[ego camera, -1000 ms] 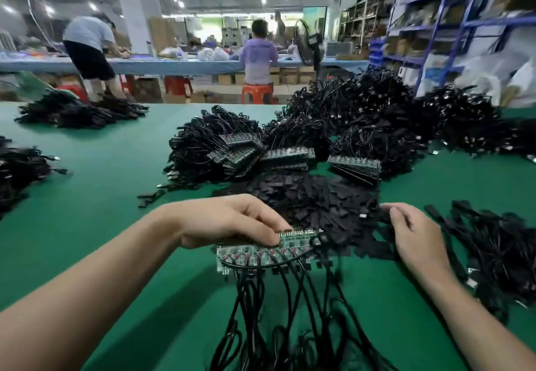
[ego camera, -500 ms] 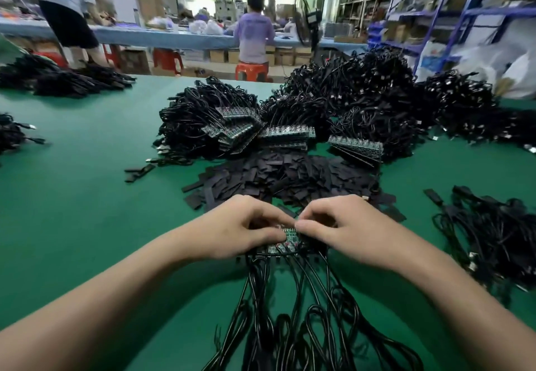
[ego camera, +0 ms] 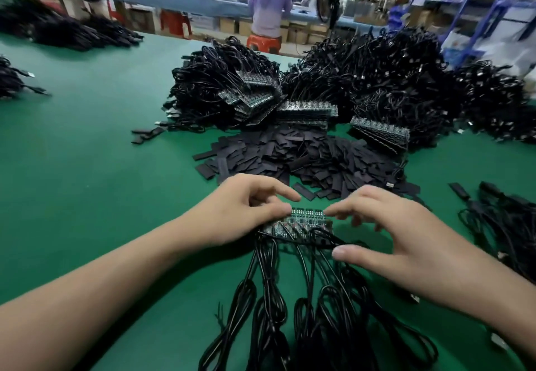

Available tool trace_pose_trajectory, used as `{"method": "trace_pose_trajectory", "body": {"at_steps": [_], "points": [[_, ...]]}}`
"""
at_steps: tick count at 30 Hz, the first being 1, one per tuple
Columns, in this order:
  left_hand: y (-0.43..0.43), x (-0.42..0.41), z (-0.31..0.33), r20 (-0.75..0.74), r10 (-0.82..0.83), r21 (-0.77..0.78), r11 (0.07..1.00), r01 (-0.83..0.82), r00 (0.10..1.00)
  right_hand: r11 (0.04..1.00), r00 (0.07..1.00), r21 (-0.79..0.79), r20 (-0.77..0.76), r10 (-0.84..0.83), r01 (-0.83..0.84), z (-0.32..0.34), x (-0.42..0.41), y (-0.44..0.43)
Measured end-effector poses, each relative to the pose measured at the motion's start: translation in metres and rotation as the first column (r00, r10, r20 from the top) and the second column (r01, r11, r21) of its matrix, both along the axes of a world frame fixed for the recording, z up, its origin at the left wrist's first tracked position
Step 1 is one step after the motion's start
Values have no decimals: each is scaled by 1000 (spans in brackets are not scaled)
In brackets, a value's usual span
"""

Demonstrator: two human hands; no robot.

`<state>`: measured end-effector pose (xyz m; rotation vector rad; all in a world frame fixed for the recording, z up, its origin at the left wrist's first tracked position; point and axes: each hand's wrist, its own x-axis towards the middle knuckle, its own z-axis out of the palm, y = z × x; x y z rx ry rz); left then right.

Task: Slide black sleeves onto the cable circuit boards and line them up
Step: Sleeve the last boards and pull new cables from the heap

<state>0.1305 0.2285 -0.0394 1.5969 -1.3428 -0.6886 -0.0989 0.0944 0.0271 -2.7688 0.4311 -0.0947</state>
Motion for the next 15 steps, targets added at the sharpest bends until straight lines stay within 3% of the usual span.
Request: {"method": "trace_pose_trajectory", "body": {"at_steps": [5, 10, 13, 15], "points": [[12, 8, 0, -151, -14, 37, 999, 20, 988, 978, 994, -207, -109, 9, -32, -5, 12, 16], [17, 16, 0, -289, -22, 58, 998, 40, 957, 951, 998, -304, -28, -59, 48, 28, 14, 30], [15, 14, -3, -295, -12, 55, 998, 29, 955, 965, 999, -260, 36, -26, 35, 45, 23, 44], [14, 11, -5, -282, -15, 34, 999, 26, 959, 992, 996, -123, 85, -6, 16, 54, 30, 51]]}}
